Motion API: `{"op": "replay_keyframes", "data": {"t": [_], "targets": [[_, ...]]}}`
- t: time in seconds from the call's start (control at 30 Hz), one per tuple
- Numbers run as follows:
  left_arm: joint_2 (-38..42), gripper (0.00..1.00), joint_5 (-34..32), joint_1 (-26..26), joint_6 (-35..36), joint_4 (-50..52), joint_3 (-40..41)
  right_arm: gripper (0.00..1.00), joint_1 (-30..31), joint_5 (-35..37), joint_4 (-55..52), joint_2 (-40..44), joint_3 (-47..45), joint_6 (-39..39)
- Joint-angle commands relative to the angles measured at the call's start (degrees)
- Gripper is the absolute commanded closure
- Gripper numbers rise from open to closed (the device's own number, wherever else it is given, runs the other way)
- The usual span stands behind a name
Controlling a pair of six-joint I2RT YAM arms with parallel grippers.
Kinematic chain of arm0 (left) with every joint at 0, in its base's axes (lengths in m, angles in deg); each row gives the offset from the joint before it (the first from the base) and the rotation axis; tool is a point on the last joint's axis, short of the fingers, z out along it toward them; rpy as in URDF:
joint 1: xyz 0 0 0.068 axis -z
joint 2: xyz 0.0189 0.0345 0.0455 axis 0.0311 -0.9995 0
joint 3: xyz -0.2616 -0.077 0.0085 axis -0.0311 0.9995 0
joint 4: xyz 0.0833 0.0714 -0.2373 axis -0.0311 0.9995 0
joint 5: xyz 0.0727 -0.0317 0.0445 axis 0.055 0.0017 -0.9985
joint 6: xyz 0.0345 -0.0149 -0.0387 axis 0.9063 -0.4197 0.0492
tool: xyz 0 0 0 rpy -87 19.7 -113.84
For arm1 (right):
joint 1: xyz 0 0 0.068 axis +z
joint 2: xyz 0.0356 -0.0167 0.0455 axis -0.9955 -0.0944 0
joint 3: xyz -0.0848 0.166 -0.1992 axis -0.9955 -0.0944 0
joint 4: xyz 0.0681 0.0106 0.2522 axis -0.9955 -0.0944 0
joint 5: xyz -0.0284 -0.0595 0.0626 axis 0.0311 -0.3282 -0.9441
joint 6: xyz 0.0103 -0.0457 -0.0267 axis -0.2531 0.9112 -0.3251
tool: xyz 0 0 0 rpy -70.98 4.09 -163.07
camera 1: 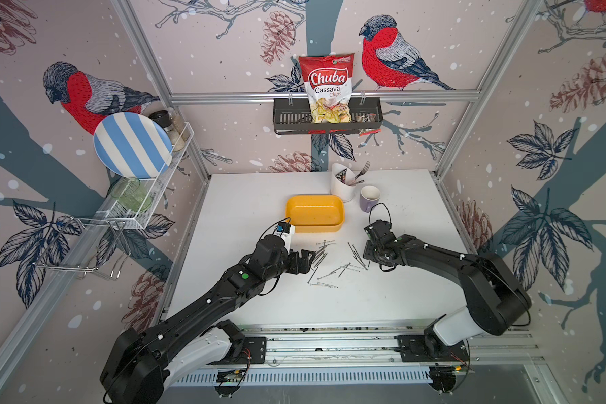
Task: Put the nails on the desktop into the storage box
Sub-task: Pick up the nail from the center of the board.
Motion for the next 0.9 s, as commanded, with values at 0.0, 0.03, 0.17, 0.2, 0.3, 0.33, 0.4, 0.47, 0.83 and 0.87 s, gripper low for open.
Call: {"op": "replay_keyframes", "data": {"t": [0.0,0.03,0.17,0.2,0.3,0.33,0.4,0.47,0.83,0.87], "targets": [[0.6,0.05,-0.1,0.3,-0.1,-0.3,0.4,0.42,0.6,2.1,-2.0,-1.5,1.2,-1.1],[0.7,0.05,-0.1,0.3,-0.2,-0.3,0.4,0.43,0.7,2.0,-2.0,-1.9,1.4,-1.2],[0.9,0.05,-0.2,0.3,-0.3,0.0,0.4,0.48,0.9,1.8,-1.6,-2.8,1.2,-1.4],[0.8,0.05,-0.1,0.3,-0.1,0.1,0.4,0.48,0.8,1.6,-1.4,-2.9,1.1,-1.4],[0.5,0.05,0.1,0.3,-0.2,0.2,0.2,0.51,0.5,0.2,0.0,-3.0,0.1,-1.3],[0.4,0.05,0.3,0.3,-0.1,0.1,0.2,0.51,0.3,-0.4,0.6,-2.9,-0.4,-1.3],[0.1,0.05,0.5,0.3,-0.2,-0.1,0.0,0.53,-0.3,-1.8,2.1,-2.8,-1.6,-1.3],[-0.3,0.05,0.6,0.3,-0.3,-0.2,0.0,0.56,-1.1,-3.2,3.6,-2.8,-2.7,-1.1],[-0.2,0.05,0.4,0.3,-1.0,0.0,0.0,0.68,-2.4,-6.2,6.6,-4.7,-3.8,-0.1],[-0.1,0.05,0.3,0.3,-1.1,0.1,0.0,0.69,-2.5,-6.1,6.6,-4.9,-3.7,0.0]]}}
